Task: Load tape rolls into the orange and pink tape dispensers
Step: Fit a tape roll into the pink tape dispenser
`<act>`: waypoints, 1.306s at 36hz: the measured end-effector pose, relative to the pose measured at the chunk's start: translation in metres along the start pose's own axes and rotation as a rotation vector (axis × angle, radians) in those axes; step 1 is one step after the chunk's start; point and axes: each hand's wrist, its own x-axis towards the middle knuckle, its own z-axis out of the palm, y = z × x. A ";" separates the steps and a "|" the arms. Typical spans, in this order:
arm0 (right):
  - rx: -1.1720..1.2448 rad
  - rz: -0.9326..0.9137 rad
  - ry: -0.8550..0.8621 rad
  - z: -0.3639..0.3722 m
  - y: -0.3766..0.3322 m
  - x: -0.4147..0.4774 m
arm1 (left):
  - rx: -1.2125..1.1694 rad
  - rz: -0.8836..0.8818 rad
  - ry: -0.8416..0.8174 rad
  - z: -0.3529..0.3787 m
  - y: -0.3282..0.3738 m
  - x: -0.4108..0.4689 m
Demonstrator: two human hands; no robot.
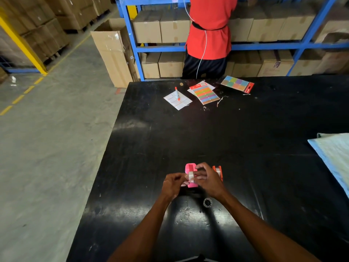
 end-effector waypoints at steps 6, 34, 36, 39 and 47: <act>-0.008 -0.028 -0.018 0.001 0.000 0.006 | -0.098 -0.003 0.090 0.003 -0.002 -0.002; -0.114 0.002 -0.075 0.001 0.016 -0.002 | -0.141 -0.030 0.169 0.016 -0.018 -0.013; -0.122 0.006 -0.078 0.000 0.018 -0.003 | -0.142 -0.039 0.161 0.017 -0.018 -0.013; -0.131 0.009 -0.083 -0.001 0.017 -0.005 | -0.159 -0.059 0.142 0.018 -0.019 -0.013; -0.147 -0.002 -0.090 -0.001 0.017 -0.008 | -0.193 -0.094 0.134 0.019 -0.018 -0.017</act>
